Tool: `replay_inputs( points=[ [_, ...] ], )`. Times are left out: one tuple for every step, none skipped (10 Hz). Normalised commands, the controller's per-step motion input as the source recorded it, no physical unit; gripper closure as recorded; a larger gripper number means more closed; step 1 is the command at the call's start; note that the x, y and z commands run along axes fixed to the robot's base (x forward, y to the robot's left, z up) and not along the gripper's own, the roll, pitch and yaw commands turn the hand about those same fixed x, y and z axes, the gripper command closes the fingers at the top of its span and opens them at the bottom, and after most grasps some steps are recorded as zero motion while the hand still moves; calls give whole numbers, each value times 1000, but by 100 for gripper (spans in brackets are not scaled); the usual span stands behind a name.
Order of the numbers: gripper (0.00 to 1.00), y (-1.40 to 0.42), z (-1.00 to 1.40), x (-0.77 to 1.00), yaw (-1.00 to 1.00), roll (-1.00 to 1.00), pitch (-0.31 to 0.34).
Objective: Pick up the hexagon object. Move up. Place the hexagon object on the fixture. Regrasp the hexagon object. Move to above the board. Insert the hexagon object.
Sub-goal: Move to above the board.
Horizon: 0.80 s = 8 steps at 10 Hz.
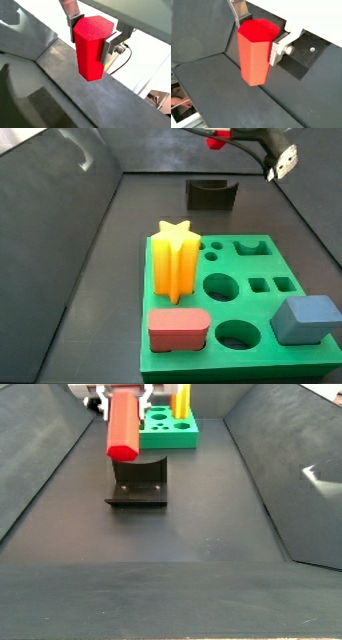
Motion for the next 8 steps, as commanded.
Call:
replay_inputs(
  points=[
    [100, 66, 1000, 8, 9, -35, 189],
    [100, 61, 1000, 7, 34, -41, 189],
    [100, 54, 1000, 7, 96, -51, 173],
    [100, 47, 1000, 9, 126, -51, 163],
    [100, 37, 1000, 13, 146, -47, 147],
    [100, 28, 1000, 18, 161, -40, 124],
    [100, 24, 1000, 20, 166, -35, 107],
    [100, 8, 1000, 21, 165, -35, 65]
  ],
)
